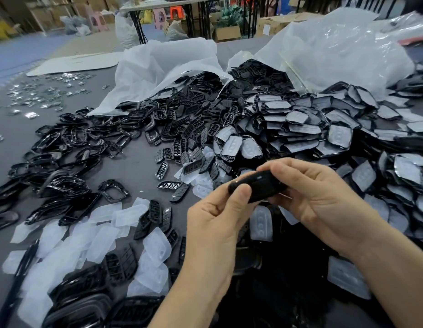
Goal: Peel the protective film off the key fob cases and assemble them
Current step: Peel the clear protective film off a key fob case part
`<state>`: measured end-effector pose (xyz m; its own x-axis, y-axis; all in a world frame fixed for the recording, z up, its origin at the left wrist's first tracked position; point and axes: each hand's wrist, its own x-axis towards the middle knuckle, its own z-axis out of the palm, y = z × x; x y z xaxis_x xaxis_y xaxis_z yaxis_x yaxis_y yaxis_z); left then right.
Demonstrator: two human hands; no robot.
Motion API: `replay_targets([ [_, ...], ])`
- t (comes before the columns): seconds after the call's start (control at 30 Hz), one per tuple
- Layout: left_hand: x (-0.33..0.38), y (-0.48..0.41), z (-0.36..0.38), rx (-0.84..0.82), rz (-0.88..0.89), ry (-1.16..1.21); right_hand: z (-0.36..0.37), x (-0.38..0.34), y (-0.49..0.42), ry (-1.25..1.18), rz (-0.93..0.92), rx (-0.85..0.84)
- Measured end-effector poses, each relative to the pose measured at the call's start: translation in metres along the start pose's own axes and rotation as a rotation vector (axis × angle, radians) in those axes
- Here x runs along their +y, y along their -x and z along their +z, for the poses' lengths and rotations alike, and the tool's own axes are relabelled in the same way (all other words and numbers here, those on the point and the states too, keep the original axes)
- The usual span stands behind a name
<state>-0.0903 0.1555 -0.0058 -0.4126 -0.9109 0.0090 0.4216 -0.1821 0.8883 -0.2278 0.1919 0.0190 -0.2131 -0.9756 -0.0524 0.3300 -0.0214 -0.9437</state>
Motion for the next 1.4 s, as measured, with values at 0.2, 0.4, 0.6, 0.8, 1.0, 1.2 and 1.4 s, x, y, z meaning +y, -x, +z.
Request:
replay_targets([
  [0.2,0.002,0.000,0.001,-0.041,-0.175,0.235,0.000,0.002,-0.001,-0.040,-0.015,0.037],
  [0.4,0.002,0.000,0.001,-0.080,-0.204,0.271,-0.003,0.002,-0.003,-0.039,0.030,0.061],
  [0.6,-0.001,0.001,0.002,-0.075,-0.203,0.253,-0.003,0.004,-0.005,-0.076,0.091,0.094],
  [0.8,-0.002,0.001,0.003,-0.043,-0.222,0.242,-0.002,0.004,-0.006,-0.177,0.206,0.112],
  [1.0,0.001,0.001,0.002,-0.034,-0.208,0.252,0.000,0.003,-0.006,-0.189,0.181,0.115],
  [1.2,0.006,0.001,0.002,-0.017,-0.142,0.250,-0.007,-0.004,-0.001,-0.151,0.106,-0.011],
  [1.4,0.013,-0.002,-0.002,0.002,-0.079,0.220,-0.006,-0.004,0.000,-0.136,0.057,-0.048],
])
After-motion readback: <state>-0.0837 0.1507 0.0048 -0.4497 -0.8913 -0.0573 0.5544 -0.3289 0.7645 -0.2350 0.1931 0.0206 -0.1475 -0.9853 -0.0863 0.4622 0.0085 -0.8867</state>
